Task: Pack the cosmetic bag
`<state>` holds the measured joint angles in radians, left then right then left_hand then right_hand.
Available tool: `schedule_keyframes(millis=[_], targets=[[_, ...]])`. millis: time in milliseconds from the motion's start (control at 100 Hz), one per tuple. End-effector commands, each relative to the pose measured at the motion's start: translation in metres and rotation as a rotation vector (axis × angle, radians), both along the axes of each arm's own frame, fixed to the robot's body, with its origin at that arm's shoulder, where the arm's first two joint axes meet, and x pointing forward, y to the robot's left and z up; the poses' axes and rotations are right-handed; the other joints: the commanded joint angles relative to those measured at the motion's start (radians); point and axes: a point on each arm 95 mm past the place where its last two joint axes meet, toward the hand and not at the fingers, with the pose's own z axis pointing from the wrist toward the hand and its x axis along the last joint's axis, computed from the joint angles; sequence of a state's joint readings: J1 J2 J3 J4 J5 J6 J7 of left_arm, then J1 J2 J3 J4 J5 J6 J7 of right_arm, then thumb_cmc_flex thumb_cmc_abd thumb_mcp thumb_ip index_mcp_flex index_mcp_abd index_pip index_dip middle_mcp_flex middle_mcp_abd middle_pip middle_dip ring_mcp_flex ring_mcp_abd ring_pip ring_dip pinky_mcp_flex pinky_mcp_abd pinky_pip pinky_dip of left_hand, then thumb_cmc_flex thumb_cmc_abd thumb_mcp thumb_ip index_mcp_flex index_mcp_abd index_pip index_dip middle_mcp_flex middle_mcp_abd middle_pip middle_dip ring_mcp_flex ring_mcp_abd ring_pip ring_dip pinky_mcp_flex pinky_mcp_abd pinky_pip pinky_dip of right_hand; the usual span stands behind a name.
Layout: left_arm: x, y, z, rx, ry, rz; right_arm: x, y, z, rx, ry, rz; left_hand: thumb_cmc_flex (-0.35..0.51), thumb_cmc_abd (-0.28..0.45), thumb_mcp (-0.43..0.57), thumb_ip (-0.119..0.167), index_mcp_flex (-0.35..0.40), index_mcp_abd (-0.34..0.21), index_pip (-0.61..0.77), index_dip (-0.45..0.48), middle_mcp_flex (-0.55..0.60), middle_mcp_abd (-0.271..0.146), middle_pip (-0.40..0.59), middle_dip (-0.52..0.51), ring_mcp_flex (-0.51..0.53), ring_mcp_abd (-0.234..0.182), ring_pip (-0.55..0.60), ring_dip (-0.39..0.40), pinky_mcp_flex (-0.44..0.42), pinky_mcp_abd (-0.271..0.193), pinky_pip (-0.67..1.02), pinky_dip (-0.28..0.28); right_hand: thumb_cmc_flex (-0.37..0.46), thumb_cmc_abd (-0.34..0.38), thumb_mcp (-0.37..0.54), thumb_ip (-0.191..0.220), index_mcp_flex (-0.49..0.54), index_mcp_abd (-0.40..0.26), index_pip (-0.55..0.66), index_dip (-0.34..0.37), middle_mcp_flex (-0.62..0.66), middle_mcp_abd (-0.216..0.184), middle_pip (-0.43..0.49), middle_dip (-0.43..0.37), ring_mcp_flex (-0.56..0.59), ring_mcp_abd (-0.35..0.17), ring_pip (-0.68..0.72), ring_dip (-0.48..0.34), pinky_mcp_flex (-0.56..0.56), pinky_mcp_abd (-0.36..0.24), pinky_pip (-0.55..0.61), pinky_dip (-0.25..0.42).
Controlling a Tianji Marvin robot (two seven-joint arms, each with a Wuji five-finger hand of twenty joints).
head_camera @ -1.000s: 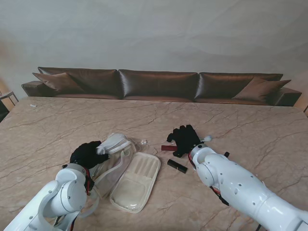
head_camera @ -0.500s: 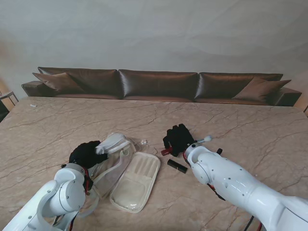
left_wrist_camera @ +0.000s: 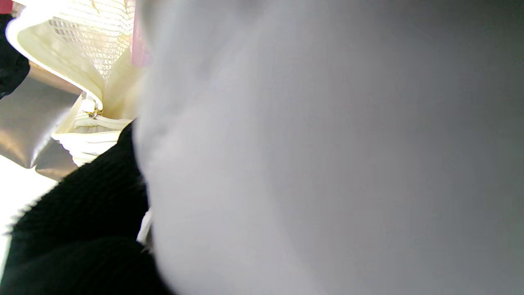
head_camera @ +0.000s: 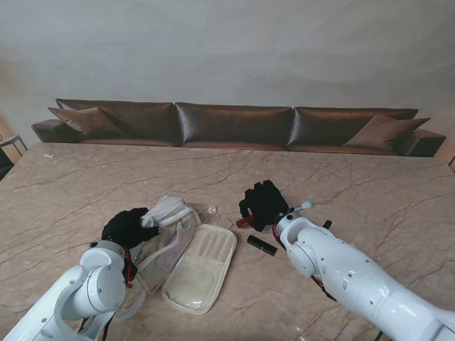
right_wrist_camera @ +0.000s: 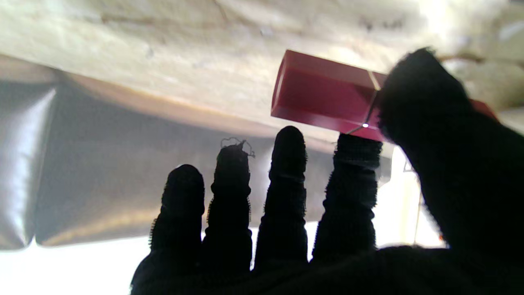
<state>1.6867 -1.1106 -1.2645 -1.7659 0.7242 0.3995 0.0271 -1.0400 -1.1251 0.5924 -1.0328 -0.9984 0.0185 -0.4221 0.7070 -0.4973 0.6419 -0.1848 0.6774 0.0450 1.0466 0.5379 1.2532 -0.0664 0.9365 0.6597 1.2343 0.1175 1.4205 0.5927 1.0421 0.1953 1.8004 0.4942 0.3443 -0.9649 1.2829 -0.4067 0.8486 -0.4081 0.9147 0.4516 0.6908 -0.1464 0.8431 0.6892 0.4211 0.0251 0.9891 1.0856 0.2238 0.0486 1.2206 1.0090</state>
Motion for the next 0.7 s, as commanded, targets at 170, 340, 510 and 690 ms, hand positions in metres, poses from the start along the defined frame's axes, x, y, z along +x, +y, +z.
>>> schedule_keyframes(millis=[170, 340, 510, 690], targets=[[-0.001, -0.001, -0.002, 0.001, 0.015, -0.003, -0.023, 0.032, 0.03, 0.142, -0.089, 0.112, 0.06, 0.066, 0.103, 0.008, -0.002, -0.048, 0.03, 0.015, 0.109, -0.199, 0.129, 0.041, 0.04, 0.006, 0.05, 0.011, 0.032, -0.021, 0.15, 0.01, 0.036, 0.128, 0.02, 0.068, 0.08, -0.069, 0.085, 0.067, 0.021, -0.013, 0.008, 0.014, -0.017, -0.024, -0.001, -0.007, -0.044, -0.009, -0.047, -0.008], [-0.002, 0.0, -0.002, -0.001, 0.012, -0.002, -0.034, 0.064, 0.049, 0.268, -0.132, 0.22, 0.063, 0.068, 0.101, 0.009, -0.002, -0.048, 0.03, 0.015, 0.109, -0.2, 0.127, 0.043, 0.04, 0.006, 0.05, 0.011, 0.032, -0.02, 0.15, 0.009, 0.036, 0.125, 0.013, 0.059, 0.087, -0.083, 0.08, 0.053, 0.01, -0.01, -0.019, 0.008, -0.036, -0.029, -0.017, -0.015, -0.056, -0.008, -0.08, -0.022], [-0.004, -0.002, 0.001, -0.002, 0.009, -0.008, -0.04, 0.101, 0.058, 0.372, -0.147, 0.337, 0.065, 0.07, 0.098, 0.008, -0.002, -0.044, 0.032, 0.019, 0.109, -0.2, 0.127, 0.046, 0.04, 0.006, 0.05, 0.011, 0.032, -0.02, 0.15, 0.009, 0.04, 0.129, 0.003, 0.051, 0.088, -0.092, 0.077, 0.041, -0.07, 0.011, -0.083, -0.025, -0.113, -0.042, -0.049, -0.033, -0.082, -0.017, -0.113, -0.035], [-0.006, -0.004, 0.002, -0.007, 0.007, -0.015, -0.038, 0.132, 0.058, 0.462, -0.125, 0.419, 0.065, 0.073, 0.095, 0.008, -0.002, -0.049, 0.037, 0.027, 0.109, -0.204, 0.129, 0.051, 0.04, 0.006, 0.05, 0.012, 0.032, -0.02, 0.15, 0.008, 0.042, 0.125, -0.003, 0.036, 0.092, -0.108, 0.079, 0.022, -0.127, 0.028, -0.126, -0.109, -0.164, -0.055, -0.067, -0.088, -0.104, -0.024, -0.131, -0.045]])
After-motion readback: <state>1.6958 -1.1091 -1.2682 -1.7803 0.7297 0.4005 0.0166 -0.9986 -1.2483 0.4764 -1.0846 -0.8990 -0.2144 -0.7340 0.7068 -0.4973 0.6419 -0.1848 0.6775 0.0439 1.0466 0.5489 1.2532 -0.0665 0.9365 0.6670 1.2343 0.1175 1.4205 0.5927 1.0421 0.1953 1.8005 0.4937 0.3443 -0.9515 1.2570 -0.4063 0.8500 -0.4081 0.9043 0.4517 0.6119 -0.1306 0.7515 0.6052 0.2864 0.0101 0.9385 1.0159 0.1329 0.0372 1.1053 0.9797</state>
